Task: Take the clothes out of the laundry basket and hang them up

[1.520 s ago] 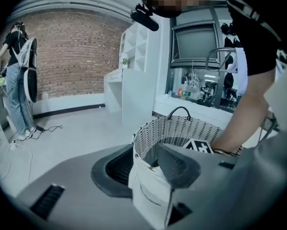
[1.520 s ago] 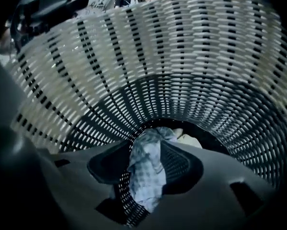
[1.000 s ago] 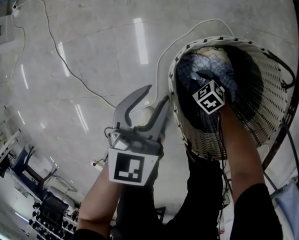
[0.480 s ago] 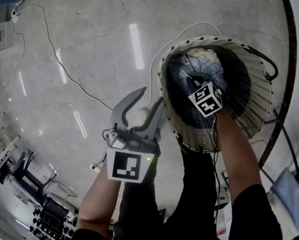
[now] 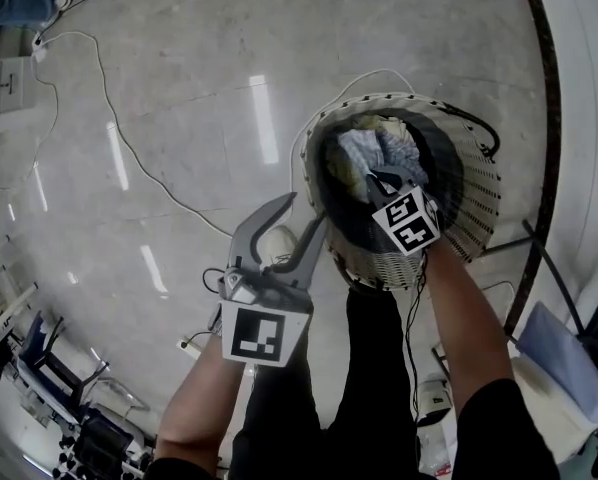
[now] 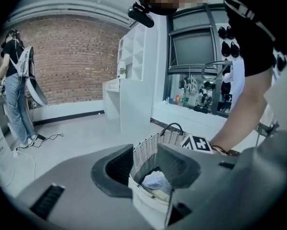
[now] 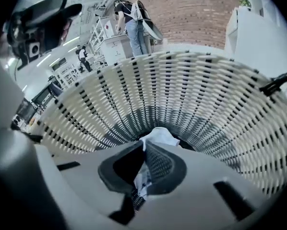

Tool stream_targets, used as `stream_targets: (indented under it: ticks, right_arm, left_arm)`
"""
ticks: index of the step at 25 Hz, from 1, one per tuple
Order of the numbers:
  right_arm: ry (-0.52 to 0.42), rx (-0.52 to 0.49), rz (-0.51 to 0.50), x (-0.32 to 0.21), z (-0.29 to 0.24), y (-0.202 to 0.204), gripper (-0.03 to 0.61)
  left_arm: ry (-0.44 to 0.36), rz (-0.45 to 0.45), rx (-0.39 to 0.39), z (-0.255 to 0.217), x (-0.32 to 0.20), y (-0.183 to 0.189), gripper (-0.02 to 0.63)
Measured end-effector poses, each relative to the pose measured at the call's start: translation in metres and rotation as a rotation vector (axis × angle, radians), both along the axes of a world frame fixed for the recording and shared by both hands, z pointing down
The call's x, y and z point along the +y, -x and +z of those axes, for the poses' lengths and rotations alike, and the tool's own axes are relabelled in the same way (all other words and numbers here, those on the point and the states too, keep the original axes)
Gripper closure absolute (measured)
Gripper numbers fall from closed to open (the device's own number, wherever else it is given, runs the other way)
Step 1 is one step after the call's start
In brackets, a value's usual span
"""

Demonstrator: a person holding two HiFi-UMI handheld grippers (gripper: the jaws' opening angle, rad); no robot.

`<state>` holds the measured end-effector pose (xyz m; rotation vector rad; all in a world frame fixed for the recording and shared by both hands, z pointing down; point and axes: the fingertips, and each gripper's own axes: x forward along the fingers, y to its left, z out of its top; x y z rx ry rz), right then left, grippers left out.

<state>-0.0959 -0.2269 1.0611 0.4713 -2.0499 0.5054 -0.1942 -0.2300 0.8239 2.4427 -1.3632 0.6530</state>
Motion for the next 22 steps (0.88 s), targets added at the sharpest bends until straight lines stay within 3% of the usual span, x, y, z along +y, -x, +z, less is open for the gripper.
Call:
stream_targets:
  ticks: [11,22]
  right_arm:
    - [-0.038,-0.096,0.140,0.004,-0.107,-0.029,0.568]
    - [-0.163,-0.338,0.396,-0.027,-0.285,-0.064,0.568]
  left_arm:
    - [-0.010,-0.001,0.046,-0.056,0.006,-0.018,0.463]
    - [-0.045,0.033,0.086,-0.131,0.013,-0.040,0.463]
